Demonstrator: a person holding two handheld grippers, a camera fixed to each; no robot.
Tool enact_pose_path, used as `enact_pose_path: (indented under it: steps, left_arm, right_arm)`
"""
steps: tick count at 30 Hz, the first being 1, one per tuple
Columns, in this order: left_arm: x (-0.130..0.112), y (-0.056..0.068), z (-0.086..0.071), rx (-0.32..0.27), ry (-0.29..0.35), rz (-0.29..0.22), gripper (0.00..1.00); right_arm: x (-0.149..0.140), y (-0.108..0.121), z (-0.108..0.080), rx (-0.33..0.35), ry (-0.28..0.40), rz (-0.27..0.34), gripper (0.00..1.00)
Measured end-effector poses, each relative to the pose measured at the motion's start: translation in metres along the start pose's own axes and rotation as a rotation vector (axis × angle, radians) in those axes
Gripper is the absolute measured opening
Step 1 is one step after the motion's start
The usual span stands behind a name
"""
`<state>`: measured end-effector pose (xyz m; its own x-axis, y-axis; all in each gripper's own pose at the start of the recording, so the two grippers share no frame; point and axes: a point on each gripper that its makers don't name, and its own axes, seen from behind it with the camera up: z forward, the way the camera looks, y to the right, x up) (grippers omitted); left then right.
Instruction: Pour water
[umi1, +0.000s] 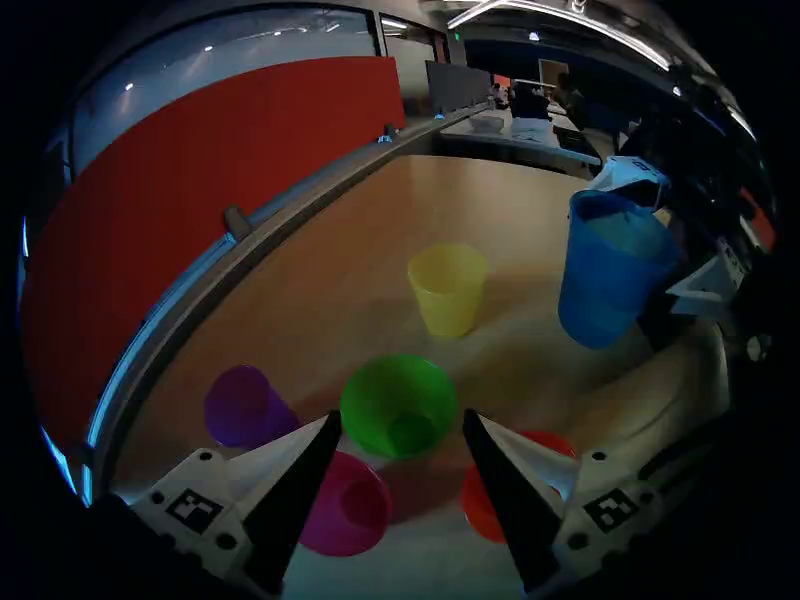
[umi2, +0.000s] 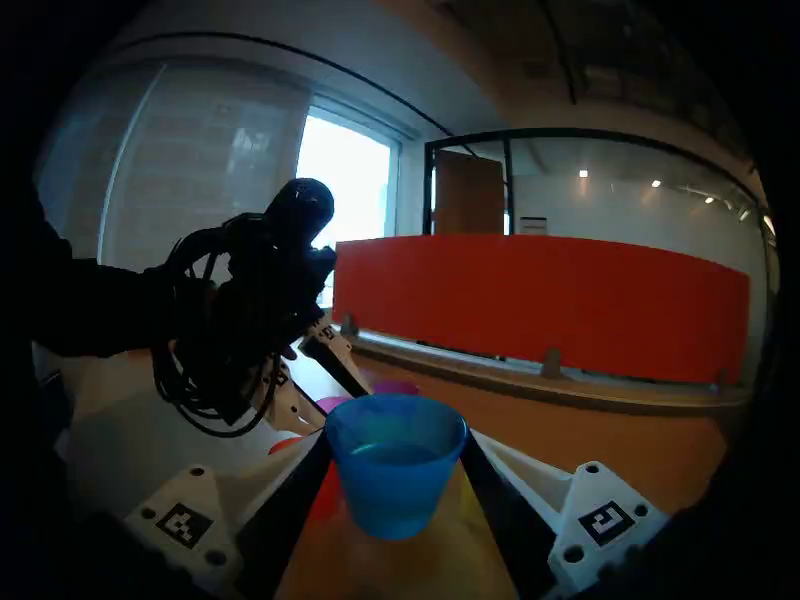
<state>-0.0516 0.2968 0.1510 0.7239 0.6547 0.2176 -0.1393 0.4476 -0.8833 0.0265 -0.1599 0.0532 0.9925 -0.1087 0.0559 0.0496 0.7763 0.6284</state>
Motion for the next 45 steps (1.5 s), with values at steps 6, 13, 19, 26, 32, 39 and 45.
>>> enact_pose_path:
  steps: [6, 13, 19, 26, 32, 39, 45]
  left_arm:
    - [-0.001, 0.000, 0.006, -0.004, -0.022, -0.007, 0.90]
    - [-0.003, -0.002, 0.011, -0.004, -0.040, -0.018, 0.90]
    - [-0.005, -0.002, 0.016, -0.008, -0.053, -0.025, 0.90]
    - [-0.005, -0.001, 0.021, -0.012, -0.064, -0.024, 0.90]
    - [-0.006, -0.001, 0.025, -0.013, -0.072, -0.022, 0.91]
    - [-0.006, -0.004, 0.029, -0.008, -0.065, -0.025, 0.90]
    - [-0.006, -0.005, 0.031, -0.001, -0.061, -0.024, 0.90]
  right_arm:
    - [0.000, 0.001, 0.000, 0.000, -0.002, -0.001, 0.92]
    - [0.000, 0.003, -0.001, -0.001, -0.002, 0.002, 0.92]
    - [-0.002, 0.005, -0.001, -0.004, -0.003, 0.005, 0.92]
    - [-0.002, 0.006, -0.001, -0.003, -0.003, 0.007, 0.92]
    - [-0.002, 0.006, 0.000, -0.002, -0.004, 0.009, 0.92]
    - [-0.003, 0.006, 0.000, -0.003, -0.006, 0.009, 0.92]
    - [-0.003, 0.007, 0.000, -0.003, -0.005, 0.010, 0.92]
